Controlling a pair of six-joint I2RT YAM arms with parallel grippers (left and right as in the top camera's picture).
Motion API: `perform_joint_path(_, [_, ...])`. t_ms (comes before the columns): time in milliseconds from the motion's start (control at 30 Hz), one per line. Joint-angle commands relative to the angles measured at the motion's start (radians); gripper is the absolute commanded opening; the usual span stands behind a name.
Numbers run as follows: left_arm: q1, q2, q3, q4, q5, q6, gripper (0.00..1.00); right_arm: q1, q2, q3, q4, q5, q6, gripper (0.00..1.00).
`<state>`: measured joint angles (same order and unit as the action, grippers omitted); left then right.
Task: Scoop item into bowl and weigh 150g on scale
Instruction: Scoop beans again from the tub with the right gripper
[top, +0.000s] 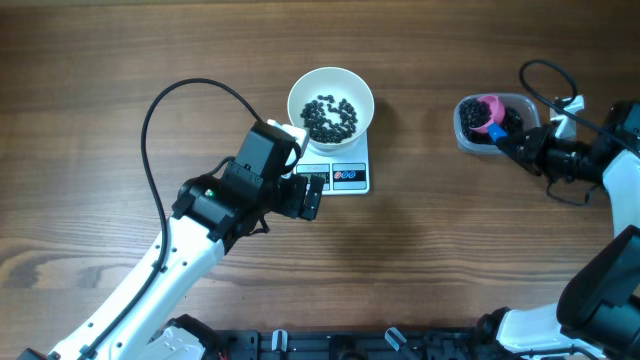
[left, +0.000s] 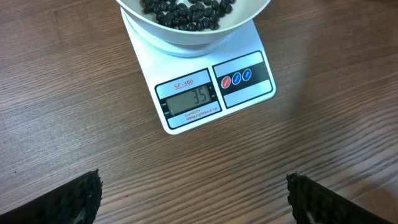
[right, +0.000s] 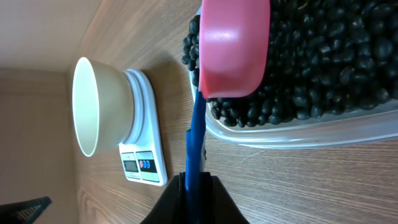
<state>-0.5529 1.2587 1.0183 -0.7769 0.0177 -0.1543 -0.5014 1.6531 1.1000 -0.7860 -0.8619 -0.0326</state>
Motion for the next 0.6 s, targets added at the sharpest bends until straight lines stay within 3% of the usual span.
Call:
perform_joint_path(0, [0.008, 0.001, -0.013, 0.003, 0.008, 0.013, 1.0, -0.004, 0.01, -0.012, 0.004, -0.055, 0.011, 0.04])
perform_joint_path(100, [0.008, 0.001, -0.013, 0.003, 0.008, 0.013, 1.0, -0.004, 0.01, -0.012, 0.003, 0.021, 0.034, 0.04])
perform_joint_path(567, [0.008, 0.001, -0.013, 0.003, 0.008, 0.013, 1.0, -0.05, 0.01, -0.012, -0.012, 0.013, 0.029, 0.04])
